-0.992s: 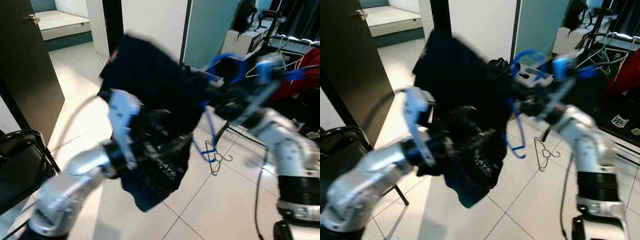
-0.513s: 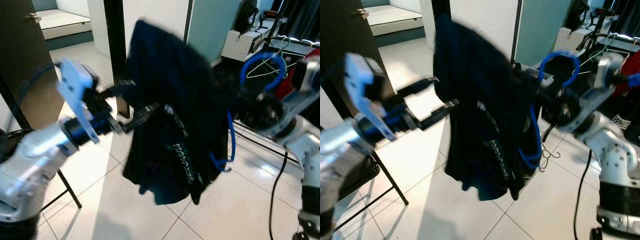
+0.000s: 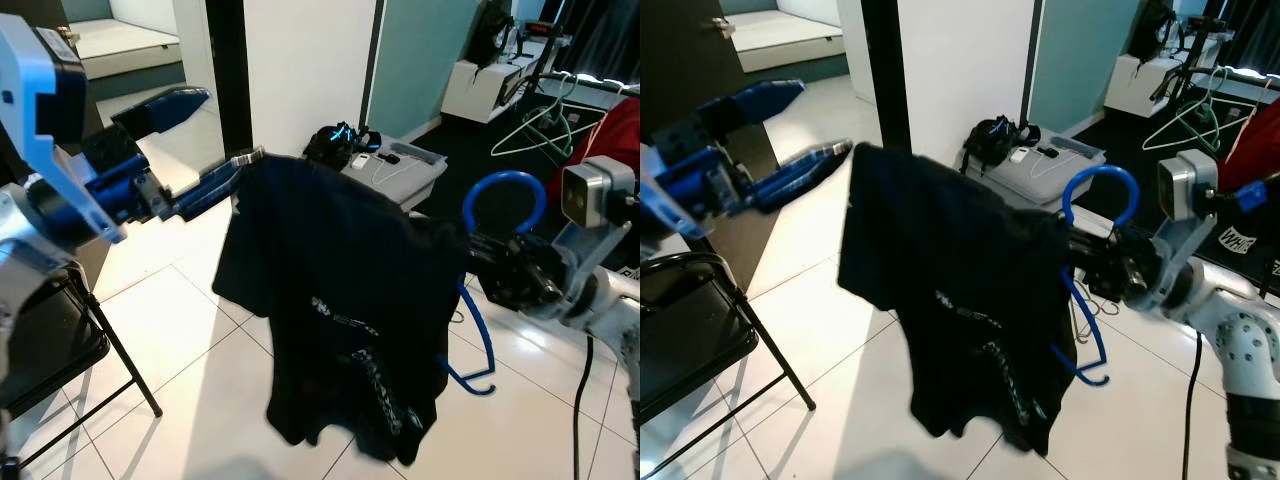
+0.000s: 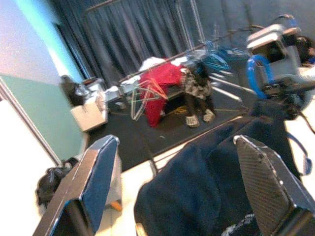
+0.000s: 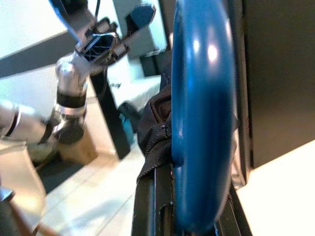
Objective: Hang hanger
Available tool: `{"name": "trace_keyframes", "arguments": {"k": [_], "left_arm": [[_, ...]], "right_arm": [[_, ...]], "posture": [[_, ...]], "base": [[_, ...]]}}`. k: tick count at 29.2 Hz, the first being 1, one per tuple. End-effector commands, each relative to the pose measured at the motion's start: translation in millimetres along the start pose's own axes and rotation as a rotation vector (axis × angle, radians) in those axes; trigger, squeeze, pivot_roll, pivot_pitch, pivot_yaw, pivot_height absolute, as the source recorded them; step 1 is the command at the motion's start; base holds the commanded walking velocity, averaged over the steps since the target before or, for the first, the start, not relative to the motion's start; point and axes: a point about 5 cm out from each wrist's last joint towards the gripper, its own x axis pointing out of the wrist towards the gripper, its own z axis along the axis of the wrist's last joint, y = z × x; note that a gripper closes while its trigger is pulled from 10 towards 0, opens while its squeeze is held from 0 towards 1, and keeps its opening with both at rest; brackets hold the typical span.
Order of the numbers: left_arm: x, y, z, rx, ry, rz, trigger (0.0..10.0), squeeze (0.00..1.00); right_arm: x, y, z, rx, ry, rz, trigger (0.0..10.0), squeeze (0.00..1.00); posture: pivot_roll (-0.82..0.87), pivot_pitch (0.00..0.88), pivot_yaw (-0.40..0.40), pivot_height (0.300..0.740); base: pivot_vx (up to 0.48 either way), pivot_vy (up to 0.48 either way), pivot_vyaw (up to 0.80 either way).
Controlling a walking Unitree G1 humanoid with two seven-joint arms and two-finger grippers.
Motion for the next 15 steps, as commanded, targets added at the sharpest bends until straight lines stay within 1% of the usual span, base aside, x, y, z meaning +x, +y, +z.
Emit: {"name": "trace_keyframes", "arguments": {"k": [1,3,5,6,9,11,12,13,14,15], "left_arm": [[1.7,-10.6,-4,-0.025,0.071,-0.149,10.0,0.0],[1.7,-10.6,-4,-0.025,0.071,-0.149,10.0,0.0],[0.4,-20.1,-9,-0.052,0.162,-0.297,10.0,0.0],[0.0,-23.7,-10,-0.057,0.199,-0.349,10.0,0.0],[0.0,-23.7,-10,-0.057,0.199,-0.349,10.0,0.0],[0.8,-31.8,-15,-0.078,0.261,-0.43,10.0,0.0],[0.8,-31.8,-15,-0.078,0.261,-0.43,10.0,0.0],[2.2,-38.0,-23,-0.09,0.298,-0.462,10.0,0.0],[2.2,-38.0,-23,-0.09,0.298,-0.462,10.0,0.0],[2.8,-42.9,-30,-0.104,0.326,-0.487,10.0,0.0]], "right_arm": [[7.9,7.1,-3,-0.013,0.046,0.068,10.0,0.0],[7.9,7.1,-3,-0.013,0.046,0.068,10.0,0.0],[16.8,11.3,-12,-0.013,0.108,0.123,10.0,0.0],[20.4,11.7,-18,-0.018,0.15,0.14,10.0,0.0],[20.4,11.7,-18,-0.018,0.15,0.14,10.0,0.0],[27.0,12.0,-30,-0.037,0.239,0.164,10.0,0.0],[27.0,12.0,-30,-0.037,0.239,0.164,10.0,0.0],[31.7,12.5,-35,-0.05,0.27,0.179,10.0,0.0],[31.7,12.5,-35,-0.05,0.27,0.179,10.0,0.0],[35.2,13.1,-37,-0.059,0.286,0.189,10.0,0.0]], "posture": [[0.04,0.0,-0.032,0.74],[0.04,0.0,-0.032,0.74],[0.04,0.0,-0.03,0.74],[0.05,0.0,-0.028,0.74],[0.05,0.0,-0.028,0.74],[0.05,0.0,-0.025,0.74],[0.05,0.0,-0.025,0.74],[0.05,0.0,-0.025,0.74],[0.05,0.0,-0.025,0.74],[0.05,0.0,-0.023,0.74]], "base": [[0.0,0.0,0.0],[0.0,0.0,0.0],[0.0,0.0,0.0],[0.0,0.0,0.0],[0.0,0.0,0.0],[0.0,0.0,0.0],[0.0,0.0,0.0],[0.0,0.0,0.0],[0.0,0.0,0.0],[0.0,0.0,0.0]]}}
